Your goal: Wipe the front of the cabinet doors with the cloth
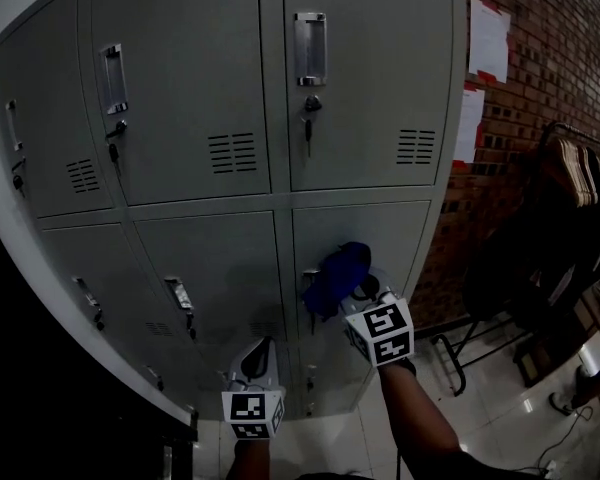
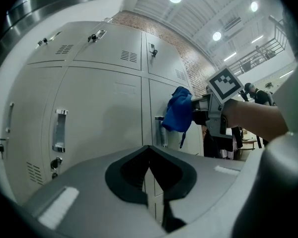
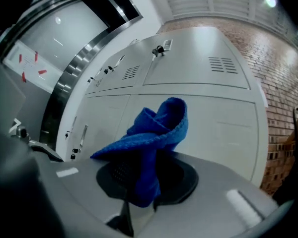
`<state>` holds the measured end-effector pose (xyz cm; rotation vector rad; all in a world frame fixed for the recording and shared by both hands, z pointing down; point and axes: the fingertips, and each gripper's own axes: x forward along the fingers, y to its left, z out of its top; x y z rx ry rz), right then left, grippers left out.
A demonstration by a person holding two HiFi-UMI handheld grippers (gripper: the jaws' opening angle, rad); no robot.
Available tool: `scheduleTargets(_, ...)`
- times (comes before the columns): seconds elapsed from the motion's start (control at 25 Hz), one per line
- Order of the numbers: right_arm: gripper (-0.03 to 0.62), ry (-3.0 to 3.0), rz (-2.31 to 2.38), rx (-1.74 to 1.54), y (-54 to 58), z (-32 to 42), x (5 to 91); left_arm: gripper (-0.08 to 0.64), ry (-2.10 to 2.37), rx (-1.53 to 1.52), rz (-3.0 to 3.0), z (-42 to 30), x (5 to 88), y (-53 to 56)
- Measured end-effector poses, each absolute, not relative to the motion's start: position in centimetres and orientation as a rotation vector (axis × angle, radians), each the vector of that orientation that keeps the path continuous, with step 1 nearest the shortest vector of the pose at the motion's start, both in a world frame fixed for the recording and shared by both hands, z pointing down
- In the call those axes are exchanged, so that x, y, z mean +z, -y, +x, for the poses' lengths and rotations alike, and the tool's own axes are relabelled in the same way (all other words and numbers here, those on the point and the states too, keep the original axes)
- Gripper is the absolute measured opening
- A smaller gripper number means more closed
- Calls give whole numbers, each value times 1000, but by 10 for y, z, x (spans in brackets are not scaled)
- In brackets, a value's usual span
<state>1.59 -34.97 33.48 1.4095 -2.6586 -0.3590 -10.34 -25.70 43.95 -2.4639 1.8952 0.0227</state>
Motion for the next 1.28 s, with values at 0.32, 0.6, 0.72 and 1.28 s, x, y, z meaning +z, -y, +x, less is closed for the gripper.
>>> scheduleTargets(0.32,75,2691,1300,-317,351,-42,355,17,-1979,27,-2410,-147,442,249)
scheduleTargets(0.6,74,2696,1322,-321,355,-41,355,17,-1981,22,-2418,-152,445,252)
scheduleTargets(0.72,74,2678,1344,-320,357,-32,355,17,-1965,22,-2432,-146,445,255)
scheduleTargets(1.28,74,2526,1504,-333,374,63,362,17,-1900,2,-2483,-109,448,264)
